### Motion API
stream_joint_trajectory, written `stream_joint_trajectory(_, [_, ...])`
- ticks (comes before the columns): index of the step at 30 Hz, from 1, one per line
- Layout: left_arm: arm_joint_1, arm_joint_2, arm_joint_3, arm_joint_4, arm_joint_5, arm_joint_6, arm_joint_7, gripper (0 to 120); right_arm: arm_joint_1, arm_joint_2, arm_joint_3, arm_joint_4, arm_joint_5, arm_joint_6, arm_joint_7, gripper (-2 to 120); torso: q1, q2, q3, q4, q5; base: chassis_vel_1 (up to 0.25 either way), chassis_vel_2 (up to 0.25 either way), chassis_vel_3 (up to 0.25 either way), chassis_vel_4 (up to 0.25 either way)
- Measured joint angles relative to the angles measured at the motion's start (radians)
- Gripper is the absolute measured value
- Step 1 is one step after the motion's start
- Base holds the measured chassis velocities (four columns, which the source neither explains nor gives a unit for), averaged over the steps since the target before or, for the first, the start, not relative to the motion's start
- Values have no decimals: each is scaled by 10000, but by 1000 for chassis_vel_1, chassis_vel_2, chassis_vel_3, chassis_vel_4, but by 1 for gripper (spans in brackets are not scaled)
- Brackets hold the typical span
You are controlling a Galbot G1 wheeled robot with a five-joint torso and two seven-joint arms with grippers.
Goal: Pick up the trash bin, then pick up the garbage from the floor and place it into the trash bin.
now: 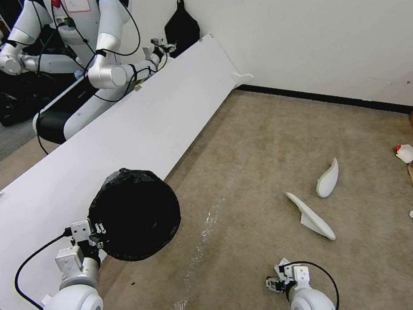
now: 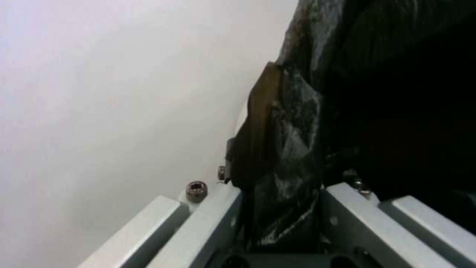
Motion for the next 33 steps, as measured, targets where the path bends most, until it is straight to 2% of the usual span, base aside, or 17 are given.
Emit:
stream_joint_trajectory(5, [-7,-2,6,5,0,-2,-3,0,-58,21,0,104,-40,-3,-25,85,0,0,0,0,-1,0,0,0,0])
stream_joint_trajectory(7, [-12,-2,13,12,1,-8,-5,0,-115,18,-3,194,-55,-8,-26,74,0,0,0,0,-2,0,0,0,0])
stream_joint_trajectory(10, [-13,-3,16,22,0,-19,-6,0,-145,18,-15,238,-64,-11,-29,70,0,0,0,0,-1,0,0,0,0])
stream_joint_trajectory(11, [-13,-2,19,33,1,-29,-6,0,-159,20,-21,256,-78,-13,-29,62,0,0,0,0,-4,0,0,0,0])
stream_joint_trajectory(19, [-5,-1,8,56,2,-62,-6,0,-187,36,-43,291,-113,-39,-75,51,0,0,0,0,-2,0,0,0,0])
stream_joint_trajectory(20, [-4,0,6,64,1,-73,-6,0,-204,37,-44,303,-128,-45,-87,43,0,0,-1,-1,-3,0,0,0,0])
stream_joint_trajectory(21, [-4,0,6,64,1,-73,-6,0,-204,37,-44,303,-128,-45,-87,43,0,0,-1,-1,-3,0,0,0,0])
stream_joint_trajectory(23, [-6,2,5,78,2,-87,-6,0,-224,51,-33,305,-145,-46,-110,30,0,0,-1,-1,-4,0,0,0,0])
stream_joint_trajectory(24, [-6,2,5,78,2,-87,-6,0,-224,51,-33,305,-145,-46,-110,30,0,0,-1,-1,-4,0,0,0,0])
stream_joint_trajectory(27, [-10,3,6,81,0,-92,-5,0,-260,59,-36,329,-143,-47,-167,16,1,-3,0,2,1,0,0,0,0])
stream_joint_trajectory(29, [-11,3,7,78,0,-92,-5,0,-272,60,-34,337,-143,-47,-174,13,1,-3,0,2,1,0,0,0,0])
stream_joint_trajectory(31, [-15,4,9,62,-3,-92,2,0,-308,74,-32,372,-158,-51,-184,1,0,-3,0,2,3,0,0,0,0])
stream_joint_trajectory(33, [-16,4,12,55,-4,-91,5,0,-316,75,-31,389,-160,-52,-184,0,0,-3,0,2,2,0,0,0,0])
